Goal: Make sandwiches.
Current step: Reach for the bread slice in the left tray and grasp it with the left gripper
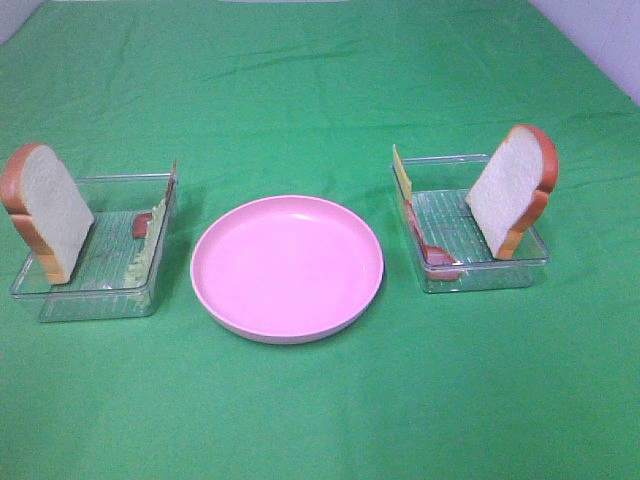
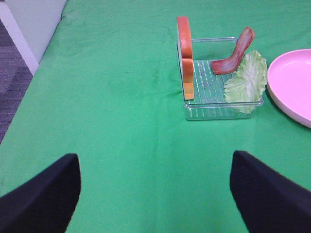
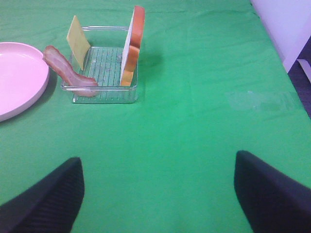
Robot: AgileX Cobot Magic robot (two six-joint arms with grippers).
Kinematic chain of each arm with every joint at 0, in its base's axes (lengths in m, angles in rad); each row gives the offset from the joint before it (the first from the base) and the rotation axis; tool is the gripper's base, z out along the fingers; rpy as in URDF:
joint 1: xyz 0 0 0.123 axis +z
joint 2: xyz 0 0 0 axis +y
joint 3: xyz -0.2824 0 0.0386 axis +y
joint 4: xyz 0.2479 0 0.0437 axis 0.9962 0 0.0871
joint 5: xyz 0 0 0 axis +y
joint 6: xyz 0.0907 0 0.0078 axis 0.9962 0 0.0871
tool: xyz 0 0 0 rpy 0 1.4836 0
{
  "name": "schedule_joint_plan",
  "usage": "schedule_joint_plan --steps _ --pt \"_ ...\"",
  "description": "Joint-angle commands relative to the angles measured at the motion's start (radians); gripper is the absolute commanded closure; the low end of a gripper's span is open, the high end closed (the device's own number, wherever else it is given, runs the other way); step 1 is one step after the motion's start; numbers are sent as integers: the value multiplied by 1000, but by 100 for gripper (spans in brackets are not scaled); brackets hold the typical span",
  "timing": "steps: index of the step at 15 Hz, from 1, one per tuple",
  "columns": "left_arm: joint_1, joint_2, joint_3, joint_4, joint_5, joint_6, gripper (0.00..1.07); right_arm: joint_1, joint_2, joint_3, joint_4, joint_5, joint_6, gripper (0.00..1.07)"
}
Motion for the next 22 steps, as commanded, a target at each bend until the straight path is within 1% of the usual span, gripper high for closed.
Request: schedule_joint_plan --steps 1,22 --pt "0 -20 1 -8 -10 -3 26 -2 -15 5 -2 -6 -12 28" --pt "0 -20 1 -8 -10 -3 26 -2 -15 5 -2 -6 -12 28"
